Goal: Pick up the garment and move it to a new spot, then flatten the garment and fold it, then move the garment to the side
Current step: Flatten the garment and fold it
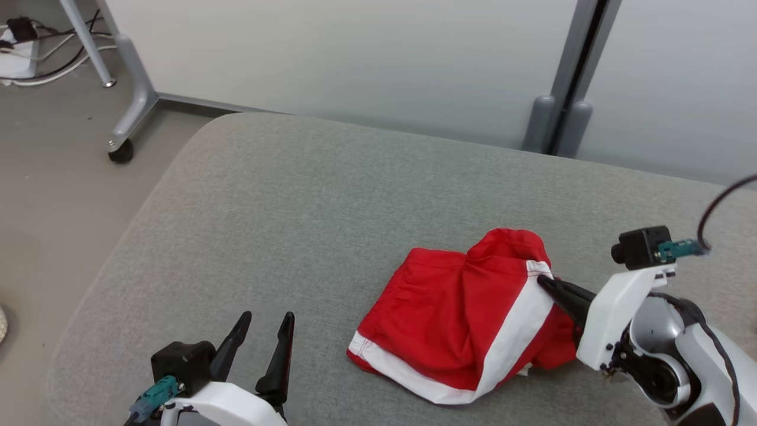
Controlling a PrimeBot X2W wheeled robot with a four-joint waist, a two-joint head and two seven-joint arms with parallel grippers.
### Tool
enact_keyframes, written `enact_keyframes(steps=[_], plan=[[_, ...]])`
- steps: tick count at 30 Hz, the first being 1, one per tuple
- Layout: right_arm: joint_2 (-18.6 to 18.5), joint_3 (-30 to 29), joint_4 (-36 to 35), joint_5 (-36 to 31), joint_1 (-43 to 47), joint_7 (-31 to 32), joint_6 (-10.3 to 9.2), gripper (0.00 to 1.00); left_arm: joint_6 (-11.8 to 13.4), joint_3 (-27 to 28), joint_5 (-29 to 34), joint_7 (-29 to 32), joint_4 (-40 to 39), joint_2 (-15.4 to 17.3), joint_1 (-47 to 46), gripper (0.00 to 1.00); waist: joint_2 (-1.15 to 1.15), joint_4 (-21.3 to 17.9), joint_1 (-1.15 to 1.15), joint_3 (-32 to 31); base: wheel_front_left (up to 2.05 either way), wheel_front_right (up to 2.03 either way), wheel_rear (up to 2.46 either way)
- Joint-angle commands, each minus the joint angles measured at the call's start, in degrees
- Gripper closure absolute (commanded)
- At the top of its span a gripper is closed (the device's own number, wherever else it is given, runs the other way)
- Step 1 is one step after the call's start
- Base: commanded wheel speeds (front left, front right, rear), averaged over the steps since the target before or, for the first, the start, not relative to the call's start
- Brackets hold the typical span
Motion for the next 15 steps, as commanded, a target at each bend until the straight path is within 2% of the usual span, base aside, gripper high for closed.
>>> enact_keyframes(steps=[1,7,15], plan=[[-0.1,-0.8,-1.0,0.8,1.9,-1.3,0.02,1.0,0.3,0.2,-0.1,0.1,-0.1,0.4,0.2,0.0,0.0,-1.0,0.0,-0.8,0.0,0.0,0.0],[0.5,-5.8,-7.8,2.9,10.3,-4.4,0.03,1.0,0.7,0.3,-0.3,0.6,-1.2,1.5,0.9,0.0,0.0,-5.0,0.0,-1.6,0.0,0.0,0.0],[2.3,-10.7,-12.6,2.8,18.2,-4.5,0.03,1.0,1.2,0.1,0.3,1.0,-2.1,2.1,0.8,0.0,0.0,-9.3,0.0,-0.7,0.0,0.0,0.0]])
